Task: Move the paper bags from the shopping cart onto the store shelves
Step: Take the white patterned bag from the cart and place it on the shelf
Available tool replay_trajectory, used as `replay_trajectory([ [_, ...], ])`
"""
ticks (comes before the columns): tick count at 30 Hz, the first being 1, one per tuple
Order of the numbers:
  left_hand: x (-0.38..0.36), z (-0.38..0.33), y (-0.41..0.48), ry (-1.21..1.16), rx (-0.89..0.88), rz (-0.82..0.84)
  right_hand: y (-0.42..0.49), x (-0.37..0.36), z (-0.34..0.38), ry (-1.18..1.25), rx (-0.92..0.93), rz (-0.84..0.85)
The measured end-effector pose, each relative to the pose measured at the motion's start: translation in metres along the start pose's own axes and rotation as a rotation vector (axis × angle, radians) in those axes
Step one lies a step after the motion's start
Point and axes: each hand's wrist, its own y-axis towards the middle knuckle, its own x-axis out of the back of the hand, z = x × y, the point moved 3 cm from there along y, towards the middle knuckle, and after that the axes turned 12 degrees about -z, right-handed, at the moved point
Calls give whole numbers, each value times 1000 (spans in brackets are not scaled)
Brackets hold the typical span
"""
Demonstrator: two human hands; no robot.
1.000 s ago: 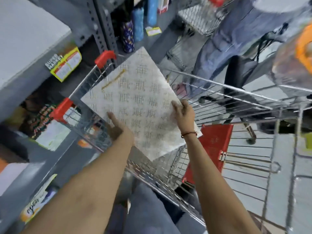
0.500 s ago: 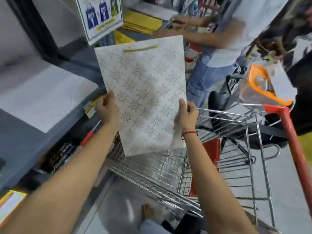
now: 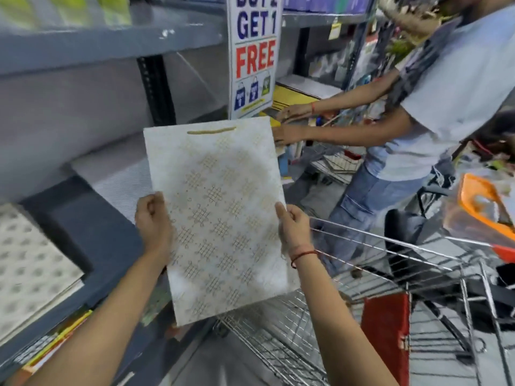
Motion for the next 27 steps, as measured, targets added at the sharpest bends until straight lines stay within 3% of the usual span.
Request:
replay_trajectory([
  [8,79,16,58,-29,118,-305,-27,-84,-25,-162,110,556],
  [10,92,13,68,90,135,-329,-27,-96,-31,-261,175,632],
  [13,100,19,82,33,204,-387,-22,-110,-37,-365,269,719],
  [16,93,19,94,-17,289,-419,-9,-124,-39,-426,206,747],
  [19,81,10,110,-35,392,-424,16,-145,-31,-425,214,658],
  [24,53,14,121,391,388,-70,71,-193,-6,-482,218,498],
  [27,39,12,104,598,326,0,93,-226,5,-497,288,489],
])
